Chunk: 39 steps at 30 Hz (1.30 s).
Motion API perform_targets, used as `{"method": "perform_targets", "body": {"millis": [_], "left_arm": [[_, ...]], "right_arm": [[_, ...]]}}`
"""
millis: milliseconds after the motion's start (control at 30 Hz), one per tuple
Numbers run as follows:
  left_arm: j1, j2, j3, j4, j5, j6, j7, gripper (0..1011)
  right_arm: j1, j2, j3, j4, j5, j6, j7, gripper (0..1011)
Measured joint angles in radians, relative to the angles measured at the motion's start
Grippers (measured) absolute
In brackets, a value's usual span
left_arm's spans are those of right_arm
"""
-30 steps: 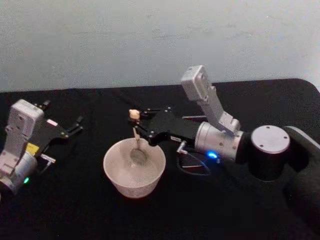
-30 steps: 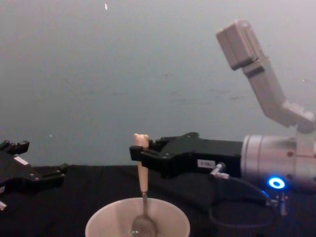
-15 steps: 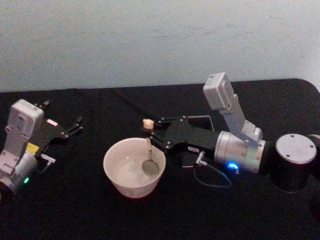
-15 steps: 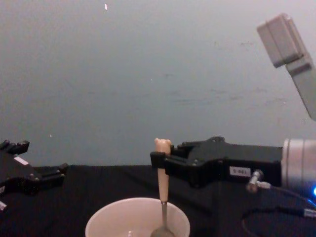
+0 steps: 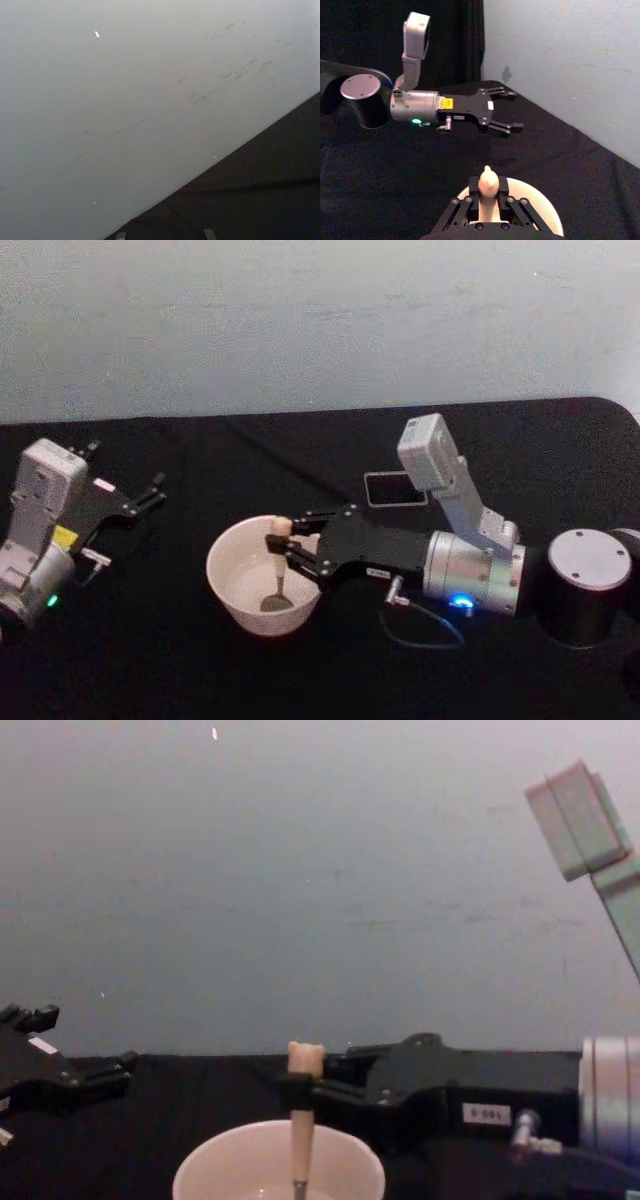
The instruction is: Pick up the stirring spoon with one hand, stir inside the cup, then place it back in its original position.
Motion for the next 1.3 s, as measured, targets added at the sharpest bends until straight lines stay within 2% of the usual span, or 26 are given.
{"method": "perform_targets", "body": {"millis": [233,467,667,1033,1300], "left_arm": [[0.000,0.000,0.000,0.000,0.000,0.000,0.000,1001],[0.000,0.000,0.000,0.000,0.000,0.000,0.000,1001],[0.000,0.000,0.000,0.000,0.000,0.000,0.000,1001],[0.000,0.000,0.000,0.000,0.000,0.000,0.000,1001],[0.000,0.000,0.000,0.000,0.000,0.000,0.000,1001]], "right_arm": [[0.013,-0.018,-0.024,0.000,-0.001,-0.001,-0.002,211],[0.042,-0.054,-0.051,0.034,-0.026,-0.014,-0.014,211],[0.060,-0.089,-0.054,0.070,-0.041,-0.020,-0.040,211],[0.092,-0.145,-0.019,0.156,-0.073,-0.025,-0.104,210],[0.098,-0.144,0.018,0.175,-0.078,-0.027,-0.118,210]]}}
